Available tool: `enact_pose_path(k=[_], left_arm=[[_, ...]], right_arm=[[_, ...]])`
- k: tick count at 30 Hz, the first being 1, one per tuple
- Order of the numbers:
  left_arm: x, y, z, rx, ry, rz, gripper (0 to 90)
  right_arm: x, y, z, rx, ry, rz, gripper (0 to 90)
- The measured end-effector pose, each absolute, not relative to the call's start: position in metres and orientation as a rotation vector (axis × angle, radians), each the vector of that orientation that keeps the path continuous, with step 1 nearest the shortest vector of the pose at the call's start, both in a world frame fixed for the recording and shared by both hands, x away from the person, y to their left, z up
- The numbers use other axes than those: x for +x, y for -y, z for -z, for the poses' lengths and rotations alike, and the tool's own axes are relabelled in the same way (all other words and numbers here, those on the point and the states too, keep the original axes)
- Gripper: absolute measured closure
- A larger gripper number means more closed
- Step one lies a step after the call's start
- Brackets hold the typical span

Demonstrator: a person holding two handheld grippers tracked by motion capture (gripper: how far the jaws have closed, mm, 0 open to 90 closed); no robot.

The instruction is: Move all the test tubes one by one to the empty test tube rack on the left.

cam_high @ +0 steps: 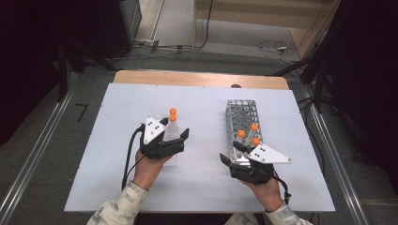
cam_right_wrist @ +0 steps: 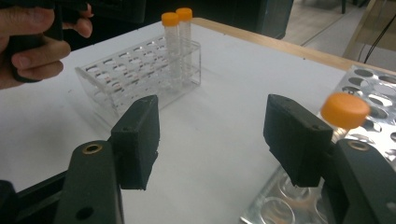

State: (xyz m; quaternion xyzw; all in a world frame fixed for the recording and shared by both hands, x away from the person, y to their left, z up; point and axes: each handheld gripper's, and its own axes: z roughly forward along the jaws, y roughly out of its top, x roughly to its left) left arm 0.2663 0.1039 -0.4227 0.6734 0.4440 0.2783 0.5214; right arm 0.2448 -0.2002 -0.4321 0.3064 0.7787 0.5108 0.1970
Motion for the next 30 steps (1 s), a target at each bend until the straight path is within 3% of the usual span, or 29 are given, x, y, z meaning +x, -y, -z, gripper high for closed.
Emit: enact_pose_path(k=[10,30], left_arm=[[0.267,-0.104,0.425,1.617,-1.069,-0.665,16.9],[0.266,-0.107,0.427,1.615,-1.072,-0.672,17.4]], right_arm=[[0.235,0.222,0.437,0.884,-2.17,-1.381,32.5],[0.236,0.242,0.446,0.947,-2.138,-1.317,33.0]])
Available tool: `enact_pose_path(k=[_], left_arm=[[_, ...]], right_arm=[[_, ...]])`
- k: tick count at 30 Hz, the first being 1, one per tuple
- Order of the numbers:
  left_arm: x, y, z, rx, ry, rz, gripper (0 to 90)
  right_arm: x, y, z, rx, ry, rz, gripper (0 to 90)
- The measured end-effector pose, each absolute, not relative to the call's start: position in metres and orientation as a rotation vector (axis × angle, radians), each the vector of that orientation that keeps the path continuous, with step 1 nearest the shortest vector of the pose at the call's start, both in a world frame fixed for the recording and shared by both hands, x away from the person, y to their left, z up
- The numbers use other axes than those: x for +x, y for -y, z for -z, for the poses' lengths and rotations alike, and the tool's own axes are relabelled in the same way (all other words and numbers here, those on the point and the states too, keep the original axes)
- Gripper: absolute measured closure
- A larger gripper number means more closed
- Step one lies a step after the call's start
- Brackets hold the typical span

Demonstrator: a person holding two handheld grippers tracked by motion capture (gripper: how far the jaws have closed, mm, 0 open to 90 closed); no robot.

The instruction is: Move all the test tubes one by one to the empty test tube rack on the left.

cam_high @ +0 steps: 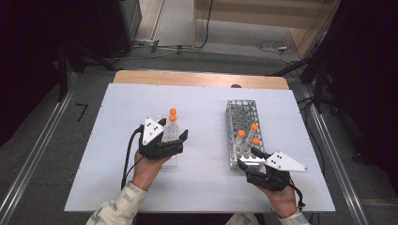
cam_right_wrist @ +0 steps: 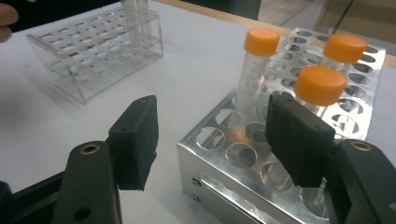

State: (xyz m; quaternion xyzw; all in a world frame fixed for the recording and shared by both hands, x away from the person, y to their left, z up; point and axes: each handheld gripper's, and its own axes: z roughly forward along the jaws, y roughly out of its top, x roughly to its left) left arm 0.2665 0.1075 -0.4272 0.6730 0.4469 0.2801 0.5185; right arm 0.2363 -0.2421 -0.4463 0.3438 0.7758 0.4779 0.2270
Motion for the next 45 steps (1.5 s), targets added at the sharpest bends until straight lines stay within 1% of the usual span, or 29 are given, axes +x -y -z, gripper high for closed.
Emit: enact_pose_path(k=[14,22,32,39,45], left_arm=[[0.267,-0.109,0.427,1.615,-1.074,-0.674,16.3],[0.266,-0.108,0.428,1.605,-1.072,-0.68,17.5],[0.266,-0.107,0.429,1.611,-1.069,-0.677,17.7],[0.266,-0.106,0.429,1.612,-1.069,-0.675,17.7],[0.266,-0.106,0.43,1.619,-1.068,-0.67,17.8]], right_arm=[[0.246,0.257,0.452,1.019,-2.085,-1.269,33.1],[0.252,0.261,0.458,1.049,-2.042,-1.251,35.6],[0.262,0.261,0.463,1.069,-2.037,-1.241,44.7],[0.266,0.26,0.465,1.071,-2.037,-1.242,55.1],[0.268,0.259,0.466,1.072,-2.036,-1.239,61.3]])
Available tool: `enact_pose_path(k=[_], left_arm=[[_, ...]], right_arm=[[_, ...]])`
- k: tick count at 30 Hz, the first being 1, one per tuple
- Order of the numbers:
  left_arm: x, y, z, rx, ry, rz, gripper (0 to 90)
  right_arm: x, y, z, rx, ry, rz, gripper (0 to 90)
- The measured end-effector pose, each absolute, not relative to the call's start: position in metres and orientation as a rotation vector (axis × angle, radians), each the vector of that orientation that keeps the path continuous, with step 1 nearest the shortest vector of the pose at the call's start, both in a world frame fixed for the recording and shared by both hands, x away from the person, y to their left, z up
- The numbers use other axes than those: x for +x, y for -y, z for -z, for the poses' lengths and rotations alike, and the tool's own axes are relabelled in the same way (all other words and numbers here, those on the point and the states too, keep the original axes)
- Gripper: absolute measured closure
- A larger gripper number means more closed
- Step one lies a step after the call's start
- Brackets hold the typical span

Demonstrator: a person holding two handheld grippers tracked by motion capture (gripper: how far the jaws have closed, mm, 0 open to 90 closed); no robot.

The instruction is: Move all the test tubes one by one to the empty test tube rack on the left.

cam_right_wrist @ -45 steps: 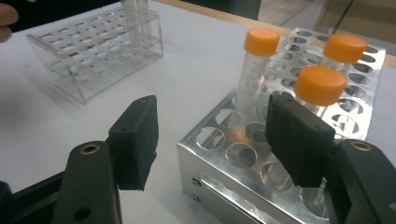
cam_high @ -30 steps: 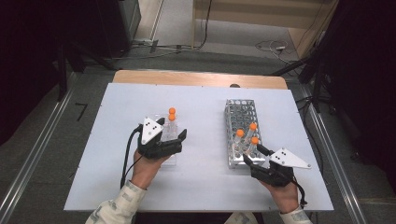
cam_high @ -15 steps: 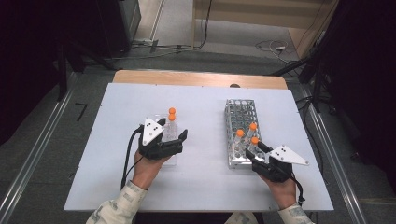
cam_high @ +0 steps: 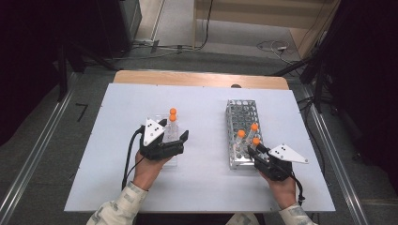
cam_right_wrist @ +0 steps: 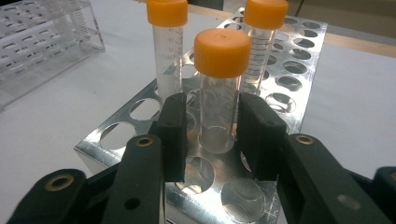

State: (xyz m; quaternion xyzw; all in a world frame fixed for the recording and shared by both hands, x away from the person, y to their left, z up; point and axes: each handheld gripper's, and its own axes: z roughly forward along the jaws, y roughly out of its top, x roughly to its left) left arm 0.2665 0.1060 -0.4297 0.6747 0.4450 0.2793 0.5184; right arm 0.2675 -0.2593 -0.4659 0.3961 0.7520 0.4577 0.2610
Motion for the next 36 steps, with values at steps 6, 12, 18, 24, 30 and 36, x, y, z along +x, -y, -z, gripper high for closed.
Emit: enact_pose_path(k=[6,12,18,24,30,36], left_arm=[[0.267,-0.105,0.43,1.623,-1.065,-0.666,17.7],[0.267,-0.105,0.431,1.626,-1.066,-0.665,17.6],[0.267,-0.105,0.431,1.626,-1.064,-0.665,17.7],[0.267,-0.104,0.431,1.629,-1.062,-0.66,17.6],[0.267,-0.104,0.432,1.631,-1.063,-0.661,17.7],[0.267,-0.103,0.432,1.632,-1.063,-0.659,17.6]], right_arm=[[0.269,0.26,0.466,1.085,-2.033,-1.242,65.3],[0.269,0.26,0.466,1.088,-2.031,-1.24,70.5],[0.269,0.26,0.464,1.091,-2.024,-1.242,70.8],[0.268,0.261,0.453,1.083,-2.001,-1.267,70.9],[0.265,0.262,0.442,1.08,-1.974,-1.296,71.0],[0.261,0.264,0.429,1.065,-1.953,-1.318,71.0]])
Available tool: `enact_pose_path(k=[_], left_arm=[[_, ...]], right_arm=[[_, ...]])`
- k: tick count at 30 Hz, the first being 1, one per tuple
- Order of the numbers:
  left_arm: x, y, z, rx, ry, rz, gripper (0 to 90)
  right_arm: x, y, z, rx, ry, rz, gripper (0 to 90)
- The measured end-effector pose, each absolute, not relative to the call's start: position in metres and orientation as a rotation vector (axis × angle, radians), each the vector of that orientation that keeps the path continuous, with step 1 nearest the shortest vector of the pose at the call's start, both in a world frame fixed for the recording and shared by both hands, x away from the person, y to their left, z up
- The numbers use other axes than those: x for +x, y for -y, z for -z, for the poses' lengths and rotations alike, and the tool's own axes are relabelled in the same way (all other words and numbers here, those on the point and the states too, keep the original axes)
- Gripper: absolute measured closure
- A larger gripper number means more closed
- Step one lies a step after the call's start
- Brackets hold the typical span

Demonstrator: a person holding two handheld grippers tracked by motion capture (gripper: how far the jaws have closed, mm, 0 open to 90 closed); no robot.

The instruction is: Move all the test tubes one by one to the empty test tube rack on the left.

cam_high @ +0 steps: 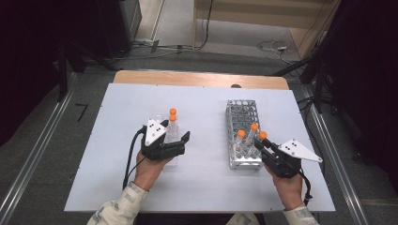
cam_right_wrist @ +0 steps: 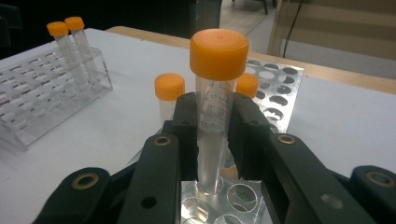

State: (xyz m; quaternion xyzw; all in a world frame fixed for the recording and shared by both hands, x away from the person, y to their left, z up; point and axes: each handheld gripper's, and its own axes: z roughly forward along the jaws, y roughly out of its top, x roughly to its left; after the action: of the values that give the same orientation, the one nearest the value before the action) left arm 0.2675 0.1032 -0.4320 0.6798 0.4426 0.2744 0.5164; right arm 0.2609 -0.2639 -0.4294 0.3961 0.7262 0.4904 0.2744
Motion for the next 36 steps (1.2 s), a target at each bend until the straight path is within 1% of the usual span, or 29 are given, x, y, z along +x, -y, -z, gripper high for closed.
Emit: enact_pose_path(k=[8,16,36], left_arm=[[0.268,-0.103,0.432,1.633,-1.064,-0.653,17.7],[0.267,-0.102,0.432,1.632,-1.059,-0.649,17.7],[0.266,-0.1,0.432,1.632,-1.057,-0.64,17.7]], right_arm=[[0.252,0.262,0.417,1.033,-1.934,-1.34,71.0],[0.246,0.25,0.409,0.989,-1.964,-1.404,71.2],[0.254,0.197,0.425,0.898,-2.119,-1.447,71.1]])
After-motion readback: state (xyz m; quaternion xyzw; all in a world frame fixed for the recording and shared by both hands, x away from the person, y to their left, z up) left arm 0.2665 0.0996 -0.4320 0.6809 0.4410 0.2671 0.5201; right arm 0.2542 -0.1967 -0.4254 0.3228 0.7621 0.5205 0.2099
